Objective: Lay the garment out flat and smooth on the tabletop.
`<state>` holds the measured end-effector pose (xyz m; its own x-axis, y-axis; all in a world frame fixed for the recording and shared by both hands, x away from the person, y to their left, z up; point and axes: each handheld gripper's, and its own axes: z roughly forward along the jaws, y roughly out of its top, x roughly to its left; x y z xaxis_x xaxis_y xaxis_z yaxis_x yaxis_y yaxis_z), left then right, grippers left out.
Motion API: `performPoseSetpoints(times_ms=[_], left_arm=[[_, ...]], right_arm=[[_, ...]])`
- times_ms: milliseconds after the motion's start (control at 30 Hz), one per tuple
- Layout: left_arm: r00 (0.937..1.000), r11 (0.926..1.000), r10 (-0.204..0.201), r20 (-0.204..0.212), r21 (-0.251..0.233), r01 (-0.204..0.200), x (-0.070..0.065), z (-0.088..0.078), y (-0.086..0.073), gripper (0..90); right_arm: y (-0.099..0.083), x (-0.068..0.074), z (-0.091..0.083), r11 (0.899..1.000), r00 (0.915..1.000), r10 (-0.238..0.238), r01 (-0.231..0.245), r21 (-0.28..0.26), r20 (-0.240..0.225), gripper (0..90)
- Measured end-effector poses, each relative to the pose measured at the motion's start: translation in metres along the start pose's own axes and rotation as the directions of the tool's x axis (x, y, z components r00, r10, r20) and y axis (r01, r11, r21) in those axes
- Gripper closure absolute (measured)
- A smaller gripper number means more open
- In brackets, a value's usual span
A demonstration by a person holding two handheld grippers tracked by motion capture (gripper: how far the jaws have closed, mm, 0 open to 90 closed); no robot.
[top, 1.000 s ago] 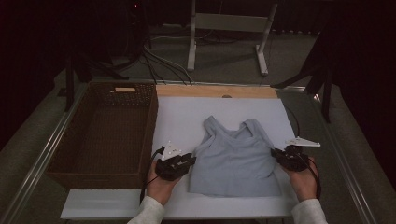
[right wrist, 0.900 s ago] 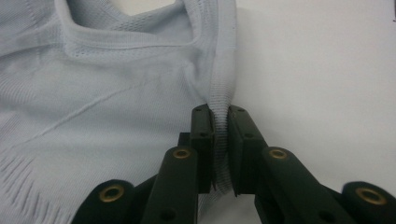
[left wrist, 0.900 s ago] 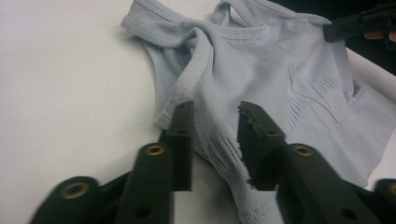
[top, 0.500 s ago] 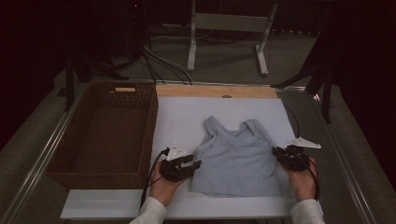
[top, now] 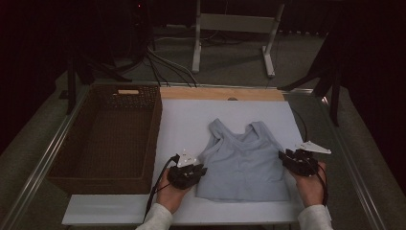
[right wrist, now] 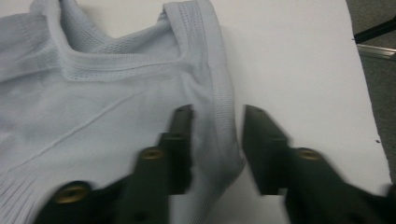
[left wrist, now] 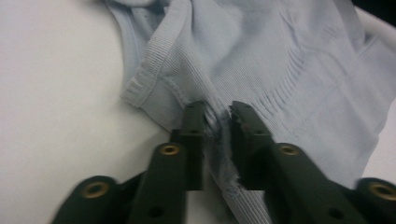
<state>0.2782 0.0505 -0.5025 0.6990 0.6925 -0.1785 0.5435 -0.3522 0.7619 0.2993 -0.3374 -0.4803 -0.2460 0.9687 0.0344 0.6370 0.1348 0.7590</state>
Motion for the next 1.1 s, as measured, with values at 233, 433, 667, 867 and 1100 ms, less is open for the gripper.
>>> performPoseSetpoints(times_ms=[233,433,667,867,1100], left_arm=[[0.9991,0.9999,0.009,-0.041,0.013,-0.009,0.001,0.002,0.000,84.0],[0.9983,1.0000,0.002,-0.059,0.003,-0.002,0.005,-0.001,0.000,84.4],[0.9986,1.0000,-0.001,-0.052,-0.005,0.000,0.004,-0.003,0.001,84.3],[0.9993,0.9998,0.004,-0.038,-0.020,-0.004,0.002,-0.005,0.001,82.7],[0.9994,0.9997,0.013,-0.032,-0.020,-0.013,0.002,-0.007,0.001,83.3]], right_arm=[[-0.001,0.011,-0.010,0.999,0.9984,-0.037,0.037,-0.001,-0.042,37.4],[-0.006,0.018,-0.022,0.998,0.9958,-0.066,0.066,0.001,-0.064,37.2],[-0.023,0.015,-0.030,0.996,0.9942,-0.073,0.077,0.044,-0.079,43.7],[-0.032,0.012,-0.036,0.995,0.9941,-0.070,0.075,0.063,-0.083,47.9],[-0.040,0.011,-0.032,0.992,0.9943,-0.063,0.072,0.104,-0.086,54.4]])
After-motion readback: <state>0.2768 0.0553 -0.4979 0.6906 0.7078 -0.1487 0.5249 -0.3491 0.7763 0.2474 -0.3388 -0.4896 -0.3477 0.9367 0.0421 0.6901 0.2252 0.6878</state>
